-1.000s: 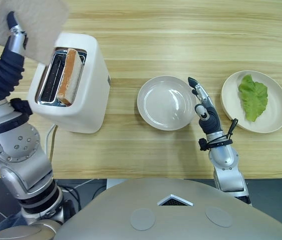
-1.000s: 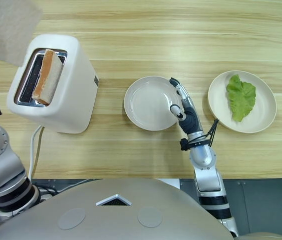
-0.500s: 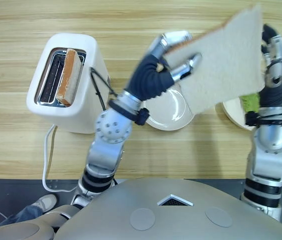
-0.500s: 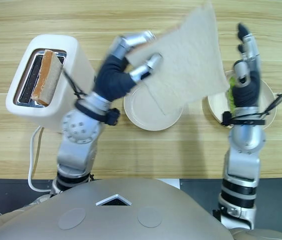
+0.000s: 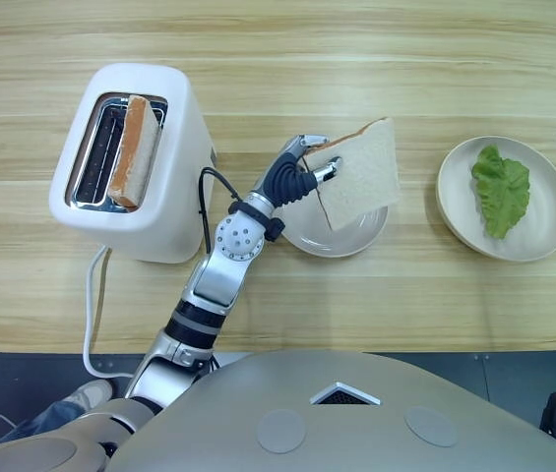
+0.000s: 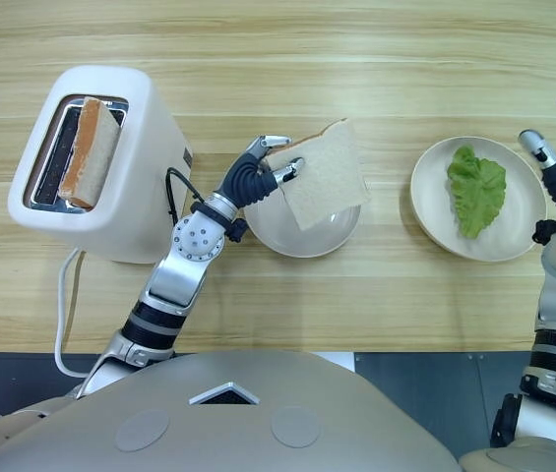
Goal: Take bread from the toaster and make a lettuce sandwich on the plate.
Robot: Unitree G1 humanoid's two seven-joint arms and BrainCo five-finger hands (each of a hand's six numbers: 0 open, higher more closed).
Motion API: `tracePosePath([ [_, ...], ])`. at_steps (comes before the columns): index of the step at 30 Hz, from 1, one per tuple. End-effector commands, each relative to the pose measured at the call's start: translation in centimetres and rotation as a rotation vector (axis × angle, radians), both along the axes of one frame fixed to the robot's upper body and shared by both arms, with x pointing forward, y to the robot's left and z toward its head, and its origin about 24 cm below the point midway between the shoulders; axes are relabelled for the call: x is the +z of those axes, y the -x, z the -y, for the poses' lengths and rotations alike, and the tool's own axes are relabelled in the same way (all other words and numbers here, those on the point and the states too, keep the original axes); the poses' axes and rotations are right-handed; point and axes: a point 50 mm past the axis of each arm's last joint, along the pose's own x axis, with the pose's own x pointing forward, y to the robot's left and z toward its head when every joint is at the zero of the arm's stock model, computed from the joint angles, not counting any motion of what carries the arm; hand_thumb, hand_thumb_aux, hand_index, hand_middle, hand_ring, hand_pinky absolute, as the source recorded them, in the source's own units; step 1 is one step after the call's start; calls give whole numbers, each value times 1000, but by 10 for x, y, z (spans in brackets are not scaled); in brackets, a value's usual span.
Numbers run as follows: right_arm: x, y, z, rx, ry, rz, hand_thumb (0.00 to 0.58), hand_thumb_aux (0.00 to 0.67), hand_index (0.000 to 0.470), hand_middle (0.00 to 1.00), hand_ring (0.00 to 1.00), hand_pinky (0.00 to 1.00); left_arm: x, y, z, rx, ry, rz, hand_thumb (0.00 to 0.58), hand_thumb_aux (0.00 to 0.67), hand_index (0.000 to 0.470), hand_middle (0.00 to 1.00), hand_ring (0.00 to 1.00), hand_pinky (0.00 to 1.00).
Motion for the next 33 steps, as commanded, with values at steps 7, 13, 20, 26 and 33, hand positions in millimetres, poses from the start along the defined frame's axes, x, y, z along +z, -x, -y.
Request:
tracePosePath([
  [7, -36, -6, 6, 77, 257, -204, 0, 0, 0, 0, 0, 0, -36, 3, -14, 18, -221, -125, 580, 670, 470, 1000, 1000, 1000],
  [13, -48, -7, 16, 50, 372, -280, 0, 0, 0, 0, 0, 0, -41, 3, -14, 16, -251, -147, 580, 670, 470, 1000, 1000, 1000],
  [20, -63, -7, 19, 62, 461, -360, 476, 386, 271, 0, 0, 0, -35, 2, -16, 38, -283, -107, 0, 0, 0, 1000, 1000, 1000],
  [26, -66, -11, 13, 106, 469, -356, 580, 670, 470, 0, 0, 0, -13, 1, -16, 55, -341, -3, 0, 0, 0, 600, 600, 600],
  [33, -60, -15, 8, 135, 450, -302, 580, 670, 470, 0, 0, 0, 5, 4, -14, 59, -364, 55, 0, 0, 0, 145, 145, 145],
])
